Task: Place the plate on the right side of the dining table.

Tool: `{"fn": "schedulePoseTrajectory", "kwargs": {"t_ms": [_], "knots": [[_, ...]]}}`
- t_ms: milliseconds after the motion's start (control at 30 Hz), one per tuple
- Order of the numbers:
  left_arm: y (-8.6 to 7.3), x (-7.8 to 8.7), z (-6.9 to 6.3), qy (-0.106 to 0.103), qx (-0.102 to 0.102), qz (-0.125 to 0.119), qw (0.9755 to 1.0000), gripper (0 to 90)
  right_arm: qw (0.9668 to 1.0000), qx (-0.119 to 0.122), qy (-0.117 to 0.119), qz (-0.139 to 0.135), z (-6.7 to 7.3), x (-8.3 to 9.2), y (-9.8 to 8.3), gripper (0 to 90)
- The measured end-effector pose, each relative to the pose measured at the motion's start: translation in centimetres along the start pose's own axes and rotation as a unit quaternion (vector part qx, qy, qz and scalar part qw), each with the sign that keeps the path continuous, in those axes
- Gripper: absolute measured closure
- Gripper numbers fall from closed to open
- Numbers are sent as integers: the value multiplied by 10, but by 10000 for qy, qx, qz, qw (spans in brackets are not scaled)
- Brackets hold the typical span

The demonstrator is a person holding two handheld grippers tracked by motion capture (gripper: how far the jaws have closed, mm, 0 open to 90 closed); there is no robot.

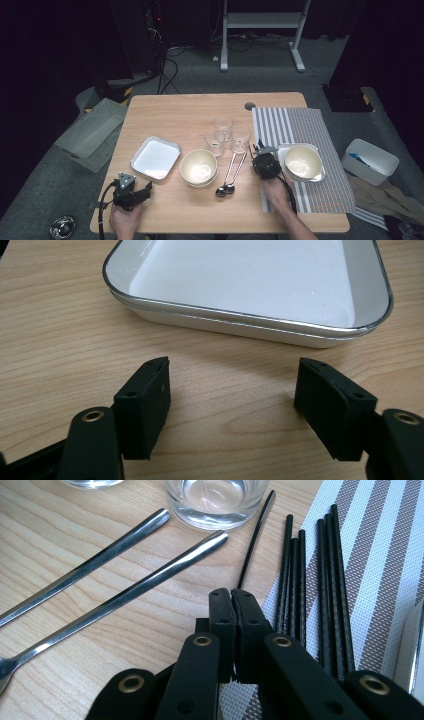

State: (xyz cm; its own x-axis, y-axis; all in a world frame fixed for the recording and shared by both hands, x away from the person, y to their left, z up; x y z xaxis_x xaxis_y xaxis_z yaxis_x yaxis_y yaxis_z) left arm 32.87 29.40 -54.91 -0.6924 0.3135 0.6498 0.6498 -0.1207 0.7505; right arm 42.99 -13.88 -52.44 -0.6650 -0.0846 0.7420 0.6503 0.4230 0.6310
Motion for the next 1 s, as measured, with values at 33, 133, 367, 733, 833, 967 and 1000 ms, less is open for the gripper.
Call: {"fn": "schedulePoseTrajectory", "kwargs": {"t_ms": [33,133,367,733,833,967,1000], "knots": [[0,0,0,0,-1,1,10000,309,10000,-18,3,1,0,0,0,887],[0,0,0,1,-1,0,10000,309,10000,-59,-16,-52,-2,3,1,897],[0,0,0,1,-1,2,10000,310,9999,-134,5,-23,-5,4,1,900],[0,0,0,0,0,0,10000,310,9998,-214,25,-61,-7,6,0,900],[0,0,0,1,-1,0,10000,309,9997,-231,35,-74,-8,7,0,900],[0,0,0,1,0,1,10000,310,9997,-243,43,-84,-10,7,-1,900],[0,0,0,1,0,0,10000,310,9996,-255,40,-82,-10,8,-1,900]]}}
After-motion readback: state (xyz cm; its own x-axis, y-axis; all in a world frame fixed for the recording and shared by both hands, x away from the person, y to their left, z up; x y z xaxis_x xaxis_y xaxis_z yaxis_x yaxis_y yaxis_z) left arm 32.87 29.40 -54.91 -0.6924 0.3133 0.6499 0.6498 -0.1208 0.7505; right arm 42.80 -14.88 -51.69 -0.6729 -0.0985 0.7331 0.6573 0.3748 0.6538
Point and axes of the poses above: each handheld gripper's, and its own axes: x roughly backward along the jaws, y roughly out of its top, z roughly to its left, the point moved 3 cm from there along -x, roughly forward along the jaws, and after that the axes turned 11 degrees about -y, right-handed, at the moved point
